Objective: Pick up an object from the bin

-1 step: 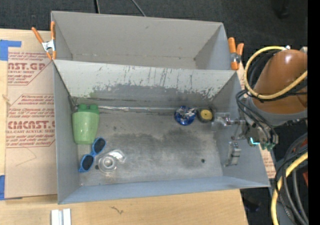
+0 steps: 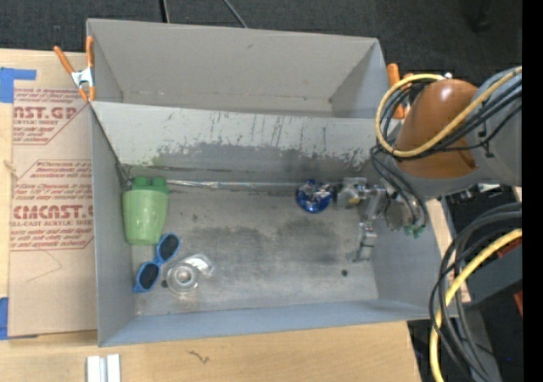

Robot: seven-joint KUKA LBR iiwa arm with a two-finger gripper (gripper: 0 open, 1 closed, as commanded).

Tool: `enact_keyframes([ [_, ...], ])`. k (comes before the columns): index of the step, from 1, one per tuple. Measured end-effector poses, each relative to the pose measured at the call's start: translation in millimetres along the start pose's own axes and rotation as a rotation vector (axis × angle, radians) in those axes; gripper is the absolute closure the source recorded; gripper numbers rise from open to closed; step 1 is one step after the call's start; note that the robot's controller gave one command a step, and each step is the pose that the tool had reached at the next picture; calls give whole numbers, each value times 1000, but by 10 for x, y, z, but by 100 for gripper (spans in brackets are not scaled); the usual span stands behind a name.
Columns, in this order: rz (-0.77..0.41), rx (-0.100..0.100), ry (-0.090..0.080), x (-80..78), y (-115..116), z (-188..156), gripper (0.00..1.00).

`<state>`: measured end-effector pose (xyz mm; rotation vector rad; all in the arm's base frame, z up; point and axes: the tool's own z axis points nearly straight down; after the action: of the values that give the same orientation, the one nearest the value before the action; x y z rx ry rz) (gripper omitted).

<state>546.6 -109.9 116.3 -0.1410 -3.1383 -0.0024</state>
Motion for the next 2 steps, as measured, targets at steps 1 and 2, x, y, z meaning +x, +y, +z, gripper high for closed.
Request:
enact_keyframes([
  [1, 92, -2, -3, -328, 647, 69, 0],
  [2, 108, 1, -3, -446, 451, 439, 0],
])
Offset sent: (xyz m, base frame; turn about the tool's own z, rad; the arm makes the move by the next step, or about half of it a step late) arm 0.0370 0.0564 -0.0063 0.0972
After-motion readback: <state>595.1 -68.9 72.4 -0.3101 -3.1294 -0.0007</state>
